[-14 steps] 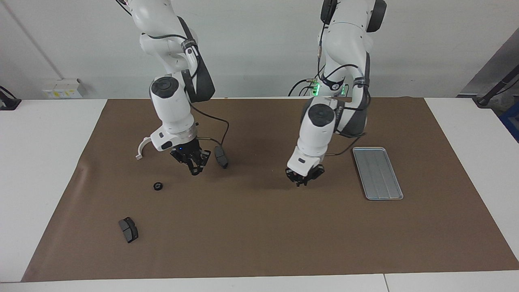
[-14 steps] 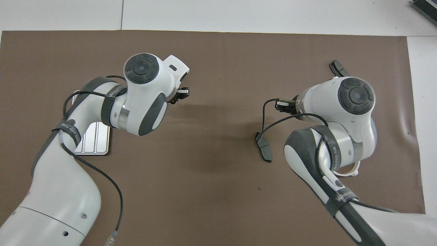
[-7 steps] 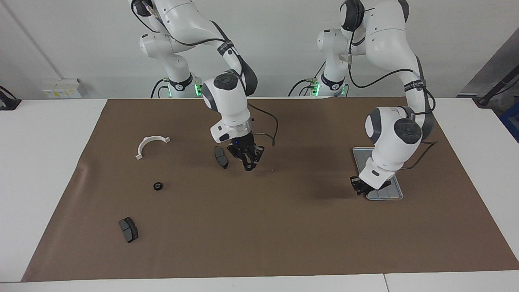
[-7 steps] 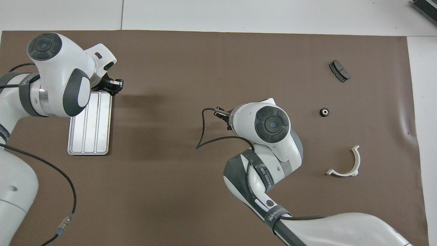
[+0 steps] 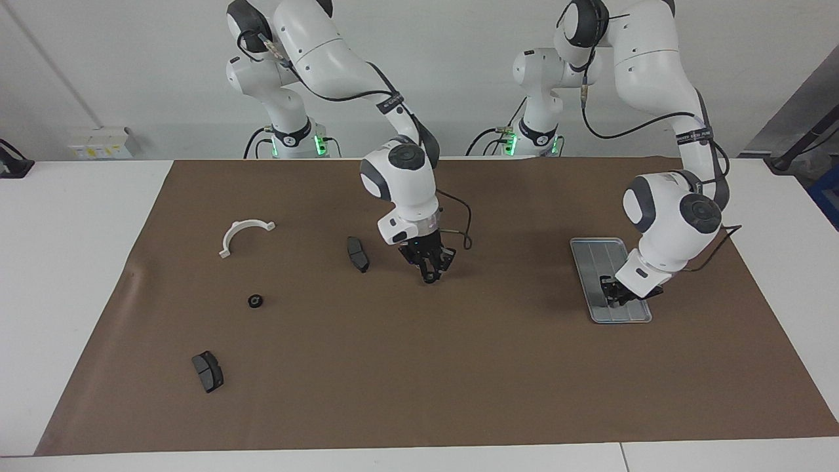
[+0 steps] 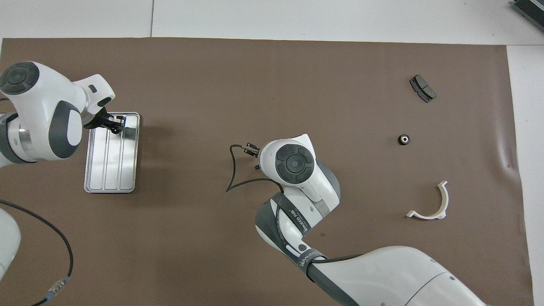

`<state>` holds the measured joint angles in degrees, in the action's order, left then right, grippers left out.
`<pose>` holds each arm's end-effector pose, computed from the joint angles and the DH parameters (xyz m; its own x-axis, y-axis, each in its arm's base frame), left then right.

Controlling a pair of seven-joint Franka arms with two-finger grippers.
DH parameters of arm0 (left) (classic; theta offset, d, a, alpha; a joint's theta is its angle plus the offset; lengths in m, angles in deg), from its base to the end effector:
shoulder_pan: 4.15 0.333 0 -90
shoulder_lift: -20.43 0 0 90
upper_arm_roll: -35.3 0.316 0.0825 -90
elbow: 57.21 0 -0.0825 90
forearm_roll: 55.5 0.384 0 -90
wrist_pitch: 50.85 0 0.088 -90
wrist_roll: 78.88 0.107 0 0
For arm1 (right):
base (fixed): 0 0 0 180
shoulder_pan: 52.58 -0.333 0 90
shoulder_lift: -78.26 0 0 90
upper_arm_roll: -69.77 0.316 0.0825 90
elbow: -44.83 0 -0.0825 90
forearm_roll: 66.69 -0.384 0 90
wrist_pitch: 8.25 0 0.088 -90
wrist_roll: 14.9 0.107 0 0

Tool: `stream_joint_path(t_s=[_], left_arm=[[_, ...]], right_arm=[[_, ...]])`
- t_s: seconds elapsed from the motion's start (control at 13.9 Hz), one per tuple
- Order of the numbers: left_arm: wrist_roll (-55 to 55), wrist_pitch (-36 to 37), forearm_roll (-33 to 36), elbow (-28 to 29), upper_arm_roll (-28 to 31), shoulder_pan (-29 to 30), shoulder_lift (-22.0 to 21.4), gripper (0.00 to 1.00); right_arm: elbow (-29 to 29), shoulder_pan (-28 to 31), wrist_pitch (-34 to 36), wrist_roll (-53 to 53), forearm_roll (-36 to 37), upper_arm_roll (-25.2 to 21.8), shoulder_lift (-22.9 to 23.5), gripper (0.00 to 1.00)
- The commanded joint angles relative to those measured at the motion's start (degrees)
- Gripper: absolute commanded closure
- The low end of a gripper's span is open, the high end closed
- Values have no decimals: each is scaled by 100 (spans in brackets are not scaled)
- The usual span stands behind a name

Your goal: Pick bearing gear from pile to tray

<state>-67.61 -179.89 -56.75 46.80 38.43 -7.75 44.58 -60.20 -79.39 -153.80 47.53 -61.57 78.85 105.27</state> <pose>0.6471 -0.0085 0.3099 0.9807 -0.1950 0.0148 -0.1949 -0.9808 -0.0082 0.5460 0.3852 0.3012 0.9024 -0.4174 0.1070 -0.3887 -0.8958 -0.2157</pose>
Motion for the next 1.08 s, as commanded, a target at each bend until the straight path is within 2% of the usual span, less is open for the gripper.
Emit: stream_joint_path(t_s=[0.0, 0.14, 0.22, 0.43, 0.5, 0.72, 1.01], left_arm=[[77, -385, -60, 533, -33, 17, -305, 53], [68, -385, -60, 506, -41, -10, -297, 40], [51, -385, -60, 454, -41, -36, -288, 33], [-194, -140, -251, 51, -50, -228, -235, 33], [-491, -8, -462, -151, -41, -403, -218, 33], [-1957, 195, -447, -425, -15, -1228, -191, 33], [-3436, 204, -411, -583, 3, -2336, -174, 34]], right_arm=[[44, 27, -43, 67, 165, 15, 24, 0], [36, 88, 71, 58, 323, -55, -81, 0], [27, 236, 306, 15, 385, -82, -317, 0], [35, 842, 817, -370, 447, -73, -792, 0], [35, 1053, 1071, -947, 447, -73, -915, 0], [27, 1843, 1625, -3046, 438, -47, -1145, 0], [-289, 2741, 1619, -5692, 341, -38, -1180, 0]])
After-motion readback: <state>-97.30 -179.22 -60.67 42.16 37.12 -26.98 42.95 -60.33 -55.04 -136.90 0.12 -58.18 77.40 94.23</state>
